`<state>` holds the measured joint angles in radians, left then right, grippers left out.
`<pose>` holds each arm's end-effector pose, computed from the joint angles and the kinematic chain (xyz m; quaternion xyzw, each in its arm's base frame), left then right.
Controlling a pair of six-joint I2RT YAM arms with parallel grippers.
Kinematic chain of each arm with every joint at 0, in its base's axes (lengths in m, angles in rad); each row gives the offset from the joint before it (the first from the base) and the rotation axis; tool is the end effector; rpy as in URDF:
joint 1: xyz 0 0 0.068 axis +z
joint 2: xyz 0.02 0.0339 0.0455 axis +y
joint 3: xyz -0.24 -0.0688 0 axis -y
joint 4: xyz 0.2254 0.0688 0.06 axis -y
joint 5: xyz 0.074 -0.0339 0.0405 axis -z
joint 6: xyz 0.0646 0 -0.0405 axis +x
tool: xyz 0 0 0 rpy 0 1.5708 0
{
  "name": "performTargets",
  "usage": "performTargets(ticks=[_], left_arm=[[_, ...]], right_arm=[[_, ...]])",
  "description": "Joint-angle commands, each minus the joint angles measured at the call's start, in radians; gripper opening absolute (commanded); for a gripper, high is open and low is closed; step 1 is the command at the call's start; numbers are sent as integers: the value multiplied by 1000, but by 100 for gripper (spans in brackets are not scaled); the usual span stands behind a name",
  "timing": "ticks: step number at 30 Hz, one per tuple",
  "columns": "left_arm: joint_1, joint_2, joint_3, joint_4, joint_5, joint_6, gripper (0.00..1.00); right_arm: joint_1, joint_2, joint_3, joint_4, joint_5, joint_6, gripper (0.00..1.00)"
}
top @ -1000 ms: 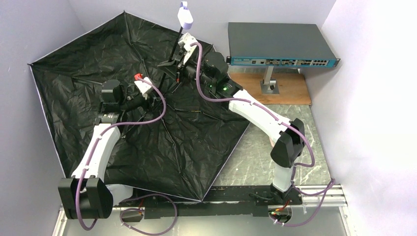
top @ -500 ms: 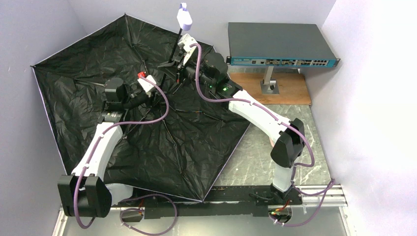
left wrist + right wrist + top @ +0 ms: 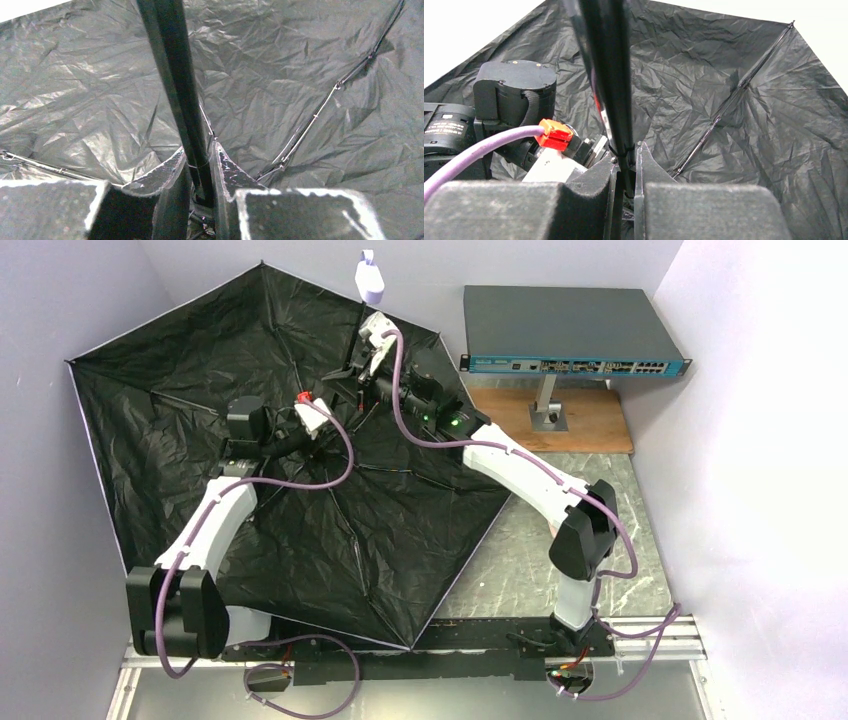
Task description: Open the umbrella
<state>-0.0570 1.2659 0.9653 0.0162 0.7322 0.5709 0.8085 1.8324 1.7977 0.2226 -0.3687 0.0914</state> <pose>0.2952 -0.0601 0.2988 0.4349 0.6443 -0.1347 0.6144 0.2879 0.3353 0.4226 -0.3522 0.5374 0.4346 0.6311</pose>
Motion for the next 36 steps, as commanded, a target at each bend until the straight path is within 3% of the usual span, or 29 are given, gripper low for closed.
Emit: performTargets(ticks=[1,7,15,26,29,33,36], left_arm=[[78,75,-26,-98,-81,122,24],[100,134,-55,-139,-113,210,27],[131,195,-72,-145,-129,246,25],[144,230,-73,-170,-126,282,23],[144,220,-69,-186,-98,276,17],[136,151,-83,-158,-32,239,2],[109,75,-86,-117,-5,175,0]], right_arm=[[-1,-72,122,131,-2,41,0],[-14,-63,204,132,11,82,0],[-32,-61,311,143,21,148,0],[-40,-95,276,280,122,221,0],[-42,-98,259,292,148,218,0],[-37,-108,197,273,127,189,0],[-33,-131,74,267,89,163,0]])
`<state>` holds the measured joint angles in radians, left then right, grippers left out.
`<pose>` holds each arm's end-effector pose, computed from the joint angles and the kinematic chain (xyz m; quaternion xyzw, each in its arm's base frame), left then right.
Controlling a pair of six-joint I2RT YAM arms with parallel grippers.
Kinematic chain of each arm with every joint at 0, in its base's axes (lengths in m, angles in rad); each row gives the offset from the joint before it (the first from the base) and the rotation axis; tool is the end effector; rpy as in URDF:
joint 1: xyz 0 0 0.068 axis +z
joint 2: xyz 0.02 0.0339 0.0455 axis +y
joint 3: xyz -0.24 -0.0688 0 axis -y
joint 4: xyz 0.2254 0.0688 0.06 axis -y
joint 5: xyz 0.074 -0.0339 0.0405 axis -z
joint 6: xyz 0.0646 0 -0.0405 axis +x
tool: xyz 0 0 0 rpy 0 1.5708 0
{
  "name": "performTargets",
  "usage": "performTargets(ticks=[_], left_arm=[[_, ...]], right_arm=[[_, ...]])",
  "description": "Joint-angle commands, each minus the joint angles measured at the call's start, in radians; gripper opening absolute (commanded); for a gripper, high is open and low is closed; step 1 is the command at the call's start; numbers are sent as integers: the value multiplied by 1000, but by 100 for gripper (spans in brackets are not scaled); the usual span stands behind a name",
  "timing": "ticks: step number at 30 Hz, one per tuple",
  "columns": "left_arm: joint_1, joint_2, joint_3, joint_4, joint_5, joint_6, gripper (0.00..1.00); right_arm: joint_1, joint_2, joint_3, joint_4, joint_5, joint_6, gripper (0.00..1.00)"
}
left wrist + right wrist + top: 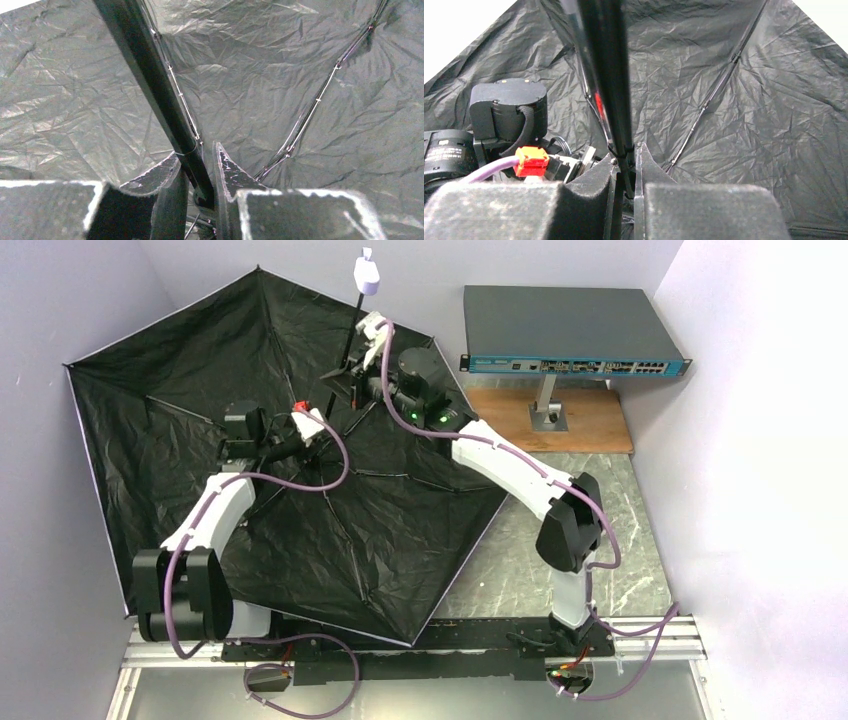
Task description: Open the umbrella
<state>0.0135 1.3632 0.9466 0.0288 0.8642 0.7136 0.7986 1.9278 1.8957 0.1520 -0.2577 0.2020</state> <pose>0.3089 -0.0450 0.2682 0.4779 0.6280 -0.1449 0.5969 0.3137 0.3457 0.4074 -0.2853 0.6007 0.4307 0.6102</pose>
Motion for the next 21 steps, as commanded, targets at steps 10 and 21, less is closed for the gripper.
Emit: performTargets(ticks=[10,21], left_arm=[[-7,-112,1,-54,-167,-77,0],[-3,-122,63,-16,-229,97,0]], right_arm=[[-24,-285,-371,324,-91,-71,35],[-47,-466,-541,29,-174,-262,86]])
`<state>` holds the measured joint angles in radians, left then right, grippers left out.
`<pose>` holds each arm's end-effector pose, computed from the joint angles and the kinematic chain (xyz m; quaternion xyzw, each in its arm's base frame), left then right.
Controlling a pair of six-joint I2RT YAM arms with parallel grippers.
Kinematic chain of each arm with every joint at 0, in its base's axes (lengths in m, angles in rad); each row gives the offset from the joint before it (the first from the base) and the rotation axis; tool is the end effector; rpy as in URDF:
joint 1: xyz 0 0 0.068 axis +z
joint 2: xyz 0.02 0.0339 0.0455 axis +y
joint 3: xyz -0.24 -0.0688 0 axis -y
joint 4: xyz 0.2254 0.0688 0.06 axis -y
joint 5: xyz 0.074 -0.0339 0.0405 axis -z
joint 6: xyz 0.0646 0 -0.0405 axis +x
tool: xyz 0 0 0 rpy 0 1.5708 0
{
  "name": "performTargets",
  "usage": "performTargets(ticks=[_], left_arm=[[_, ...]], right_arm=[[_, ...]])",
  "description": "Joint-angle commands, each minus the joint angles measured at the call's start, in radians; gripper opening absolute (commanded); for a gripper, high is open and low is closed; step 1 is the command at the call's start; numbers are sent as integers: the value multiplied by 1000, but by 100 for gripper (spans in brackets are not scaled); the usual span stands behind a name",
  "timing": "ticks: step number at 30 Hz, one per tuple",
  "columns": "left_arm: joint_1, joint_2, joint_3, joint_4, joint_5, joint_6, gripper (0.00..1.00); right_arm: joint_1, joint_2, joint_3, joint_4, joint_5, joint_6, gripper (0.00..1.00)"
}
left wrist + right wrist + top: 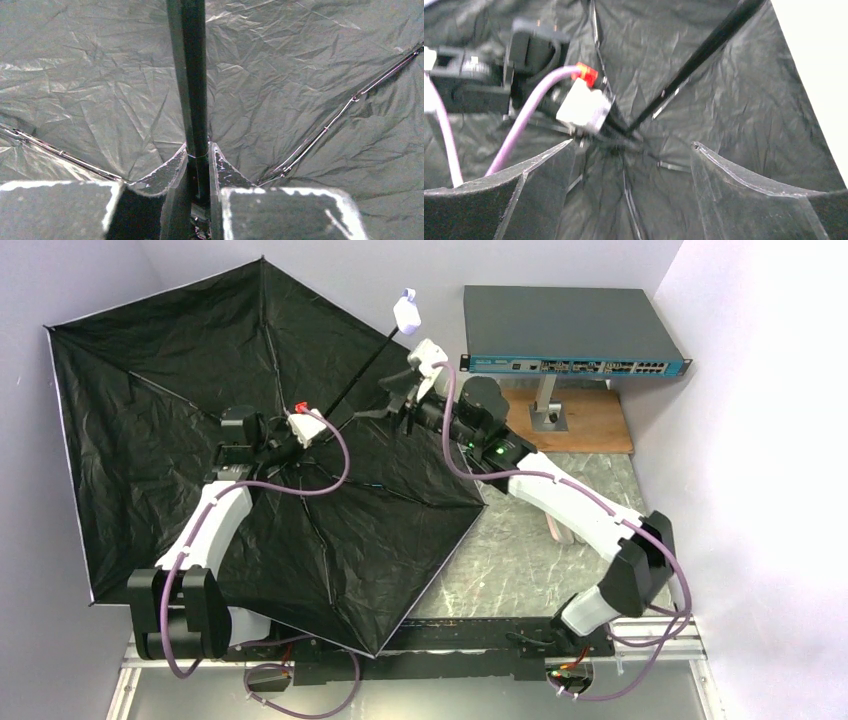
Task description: Open the umbrella
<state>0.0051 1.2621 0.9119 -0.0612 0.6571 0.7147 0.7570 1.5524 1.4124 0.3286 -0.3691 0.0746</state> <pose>0.2943 -0.0380 0.2711 0.4408 0.6812 -0.0701 0.5803 0.2595 0.2772 0.4066 -0.3429 0.5431 0.4130 0.6457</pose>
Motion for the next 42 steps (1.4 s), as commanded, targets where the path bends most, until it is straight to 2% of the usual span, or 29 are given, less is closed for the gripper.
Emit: performTargets(ticks=[1,6,8,11,14,16,20,24,27,30,33,42], left_arm=[[9,-21,118,65,-21,110,0],[27,-15,229,-50,-22,255,0],[30,-21,251,-75,-41,335,0],[36,-23,295,-114,-63,424,0],[44,-25,352,-147,-73,494,0],[47,-34,370,-159,-75,560,0],[50,-60,391,-171,-75,689,0],[53,-83,417,-218,-65,863,0],[52,-98,456,-248,-54,952,0],[47,-105,476,-253,-71,1037,0],[42,-114,479,-253,-97,1124,0],[18,-131,478,-233,-163,1266,0]], right_arm=[[-12,-116,-71,-204,-71,-152,87],[-95,-230,-34,-558,-209,-289,89],[-98,-270,27,-694,-176,-356,89],[-120,-376,46,-786,-89,-397,89],[-199,-437,73,-893,-15,-410,88],[-296,-453,92,-927,7,-384,88],[-447,-384,221,-963,-64,-243,88],[-489,-203,470,-978,-258,-50,88],[-476,-66,675,-998,-456,48,87],[-409,59,845,-1107,-530,61,86],[-310,131,919,-1225,-510,-17,86],[-99,227,929,-1378,-388,-248,88]])
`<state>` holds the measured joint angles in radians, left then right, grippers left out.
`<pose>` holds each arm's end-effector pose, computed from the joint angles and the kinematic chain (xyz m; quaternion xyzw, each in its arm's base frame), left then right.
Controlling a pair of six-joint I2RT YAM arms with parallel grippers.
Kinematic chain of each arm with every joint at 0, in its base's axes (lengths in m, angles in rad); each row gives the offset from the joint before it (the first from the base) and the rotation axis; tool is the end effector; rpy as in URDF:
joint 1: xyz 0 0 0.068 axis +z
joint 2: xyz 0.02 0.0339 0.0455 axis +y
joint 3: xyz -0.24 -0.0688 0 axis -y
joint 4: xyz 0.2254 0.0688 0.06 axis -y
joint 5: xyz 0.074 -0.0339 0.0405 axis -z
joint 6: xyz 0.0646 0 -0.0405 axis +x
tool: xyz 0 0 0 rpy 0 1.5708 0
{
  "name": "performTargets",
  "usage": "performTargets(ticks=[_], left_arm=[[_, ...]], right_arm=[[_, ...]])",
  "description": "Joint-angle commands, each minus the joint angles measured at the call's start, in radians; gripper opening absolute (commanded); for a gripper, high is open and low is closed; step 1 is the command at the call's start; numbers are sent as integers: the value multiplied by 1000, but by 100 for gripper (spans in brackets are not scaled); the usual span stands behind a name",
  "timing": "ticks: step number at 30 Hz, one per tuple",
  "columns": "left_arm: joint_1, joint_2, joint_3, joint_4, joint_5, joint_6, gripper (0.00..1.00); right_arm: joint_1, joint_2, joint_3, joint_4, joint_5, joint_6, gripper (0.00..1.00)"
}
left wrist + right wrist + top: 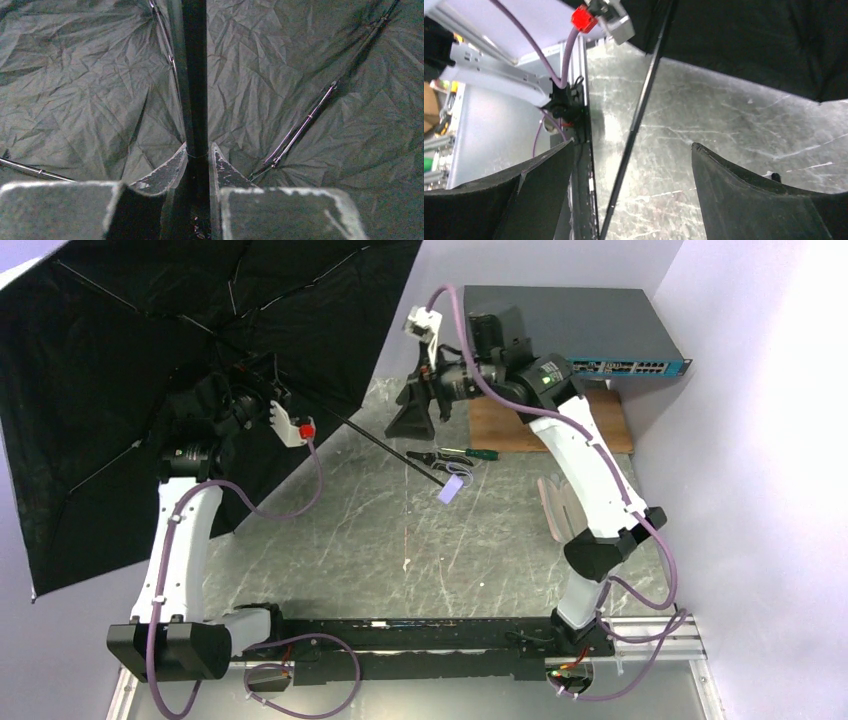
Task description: Open the umbrella
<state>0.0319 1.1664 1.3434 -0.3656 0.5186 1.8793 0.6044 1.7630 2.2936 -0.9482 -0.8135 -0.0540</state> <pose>0.2656 -0.0236 0.4085 0.6927 0.3186 0.3891 0.5169 0.2515 0.2308 0.4669 -0.4530 0.6589 0.4552 0.3917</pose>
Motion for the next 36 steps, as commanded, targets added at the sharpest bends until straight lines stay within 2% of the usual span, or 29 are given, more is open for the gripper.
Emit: performTargets(ticks=[1,8,11,14,16,17,26,31,36], left_arm=[[-10,-38,42,80,-28,109,0],[-9,-49,15,125,-48,156,0],[-9,-44,11,148,-60,163,0],[-9,-35,14,174,-77,177,0],[-8,-27,17,192,-97,187,0],[-3,-22,21,197,-107,192,0],[58,50,15,354,-184,262,0],[100,103,45,466,-230,275,0],[137,161,75,558,-292,295,1]], right_arm=[[72,27,39,-122,82,-138,88],[156,107,57,-229,250,-248,87],[178,125,55,-258,295,-278,83],[189,138,35,-306,356,-318,70],[188,140,15,-340,405,-341,56],[188,137,-2,-358,425,-353,51],[184,77,-270,-460,536,-415,30],[182,52,-393,-491,560,-457,0],[172,43,-433,-530,549,-481,0]])
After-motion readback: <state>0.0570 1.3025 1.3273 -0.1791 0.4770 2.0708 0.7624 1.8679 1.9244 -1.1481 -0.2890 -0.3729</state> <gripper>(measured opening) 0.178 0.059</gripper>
